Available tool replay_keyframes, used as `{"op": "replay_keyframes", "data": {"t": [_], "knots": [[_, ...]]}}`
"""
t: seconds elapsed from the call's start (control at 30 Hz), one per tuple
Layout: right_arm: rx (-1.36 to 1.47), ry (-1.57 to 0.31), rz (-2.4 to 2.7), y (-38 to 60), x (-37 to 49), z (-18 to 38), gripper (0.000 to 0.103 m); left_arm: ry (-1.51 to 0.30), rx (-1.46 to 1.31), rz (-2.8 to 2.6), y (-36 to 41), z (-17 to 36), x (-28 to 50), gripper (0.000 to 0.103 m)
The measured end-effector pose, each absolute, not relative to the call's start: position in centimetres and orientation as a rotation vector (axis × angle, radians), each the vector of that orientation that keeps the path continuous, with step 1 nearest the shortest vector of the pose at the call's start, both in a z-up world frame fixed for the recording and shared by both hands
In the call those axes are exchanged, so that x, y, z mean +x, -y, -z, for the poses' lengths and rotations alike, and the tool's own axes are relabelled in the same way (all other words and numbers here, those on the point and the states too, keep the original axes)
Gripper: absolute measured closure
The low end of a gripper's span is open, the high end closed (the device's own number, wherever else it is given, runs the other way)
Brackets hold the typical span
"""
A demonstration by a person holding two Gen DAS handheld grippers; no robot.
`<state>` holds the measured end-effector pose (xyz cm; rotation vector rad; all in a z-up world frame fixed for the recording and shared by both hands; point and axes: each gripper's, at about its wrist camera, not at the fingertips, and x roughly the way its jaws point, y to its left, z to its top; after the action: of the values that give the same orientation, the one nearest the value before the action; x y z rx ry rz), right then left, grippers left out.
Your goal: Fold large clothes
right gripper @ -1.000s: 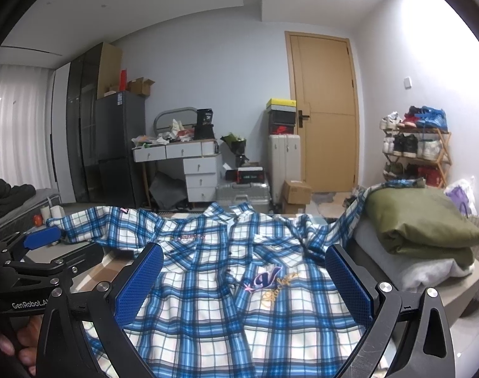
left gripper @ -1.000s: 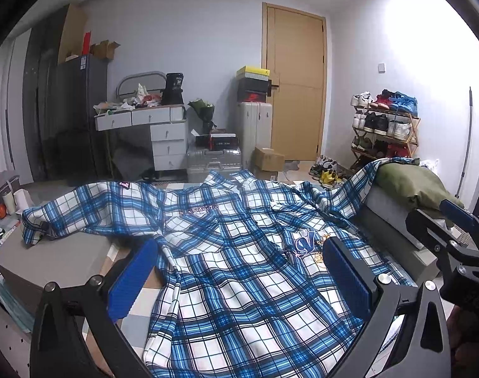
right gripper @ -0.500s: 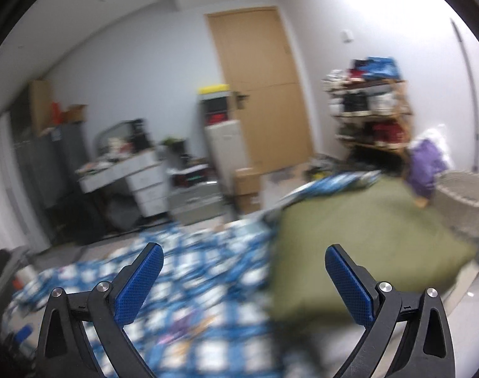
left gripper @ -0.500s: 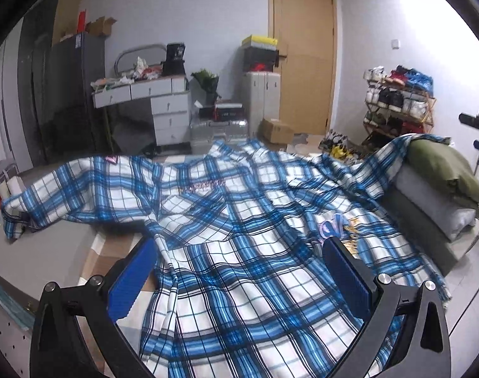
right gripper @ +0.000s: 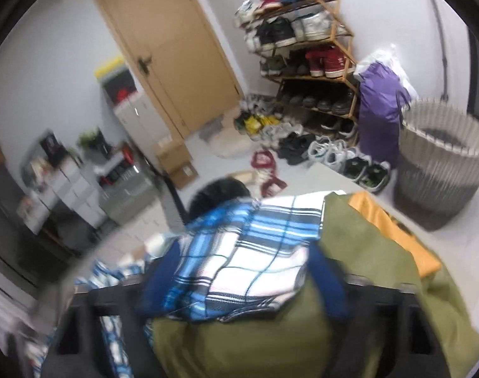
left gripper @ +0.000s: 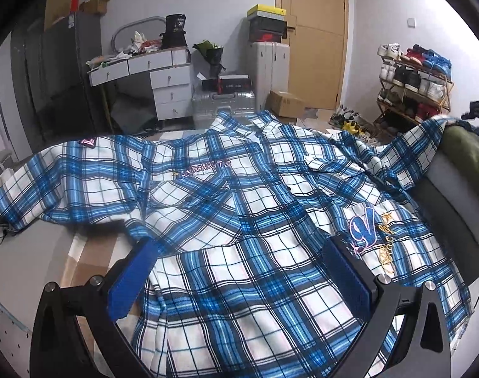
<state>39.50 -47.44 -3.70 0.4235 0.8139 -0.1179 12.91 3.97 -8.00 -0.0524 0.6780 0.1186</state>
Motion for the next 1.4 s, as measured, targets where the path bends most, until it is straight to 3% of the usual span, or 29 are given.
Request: {"op": "replay_keyframes", "data": {"t": [0.07, 0.1, 0.53, 0.83, 1.0, 1.17, 1.27, 1.4], "knots": [[0.38, -0.827, 0.127, 46.8, 40.0, 3.7, 0.094, -0.686, -0.054, -0.117, -4.1, 8.0, 13.0, 0.001], [0.355, -0.812, 0.124, 46.4, 40.2, 3.3, 0.098, -0.688, -0.058, -0.115, -4.2, 8.0, 12.9, 0.001], [0.183, -0.54, 0.218, 41.9, 42.0, -8.6, 0.1, -0.659, -0.134, -0.151, -7.7, 7.3, 11.6, 0.001], [0.192, -0.423, -0.427, 19.2, 38.3, -12.4, 0.1, -0.609, -0.175, -0.209, -10.5, 6.7, 9.5, 0.001], [0.233, -0.578, -0.767, 4.8, 36.6, -5.9, 0.1, -0.596, -0.189, -0.255, -12.0, 6.6, 7.9, 0.001], [0.122, -0.852, -0.906, -9.0, 34.4, 8.0, 0.1, -0.596, -0.202, -0.317, -14.0, 6.6, 6.2, 0.001], [0.074, -0.962, -0.923, -13.4, 33.0, 14.5, 0.099, -0.602, -0.206, -0.353, -14.7, 6.7, 5.2, 0.001], [0.031, -1.091, -0.98, -15.9, 32.2, 19.1, 0.09, -0.613, -0.194, -0.376, -15.1, 7.1, 4.9, 0.001]]}}
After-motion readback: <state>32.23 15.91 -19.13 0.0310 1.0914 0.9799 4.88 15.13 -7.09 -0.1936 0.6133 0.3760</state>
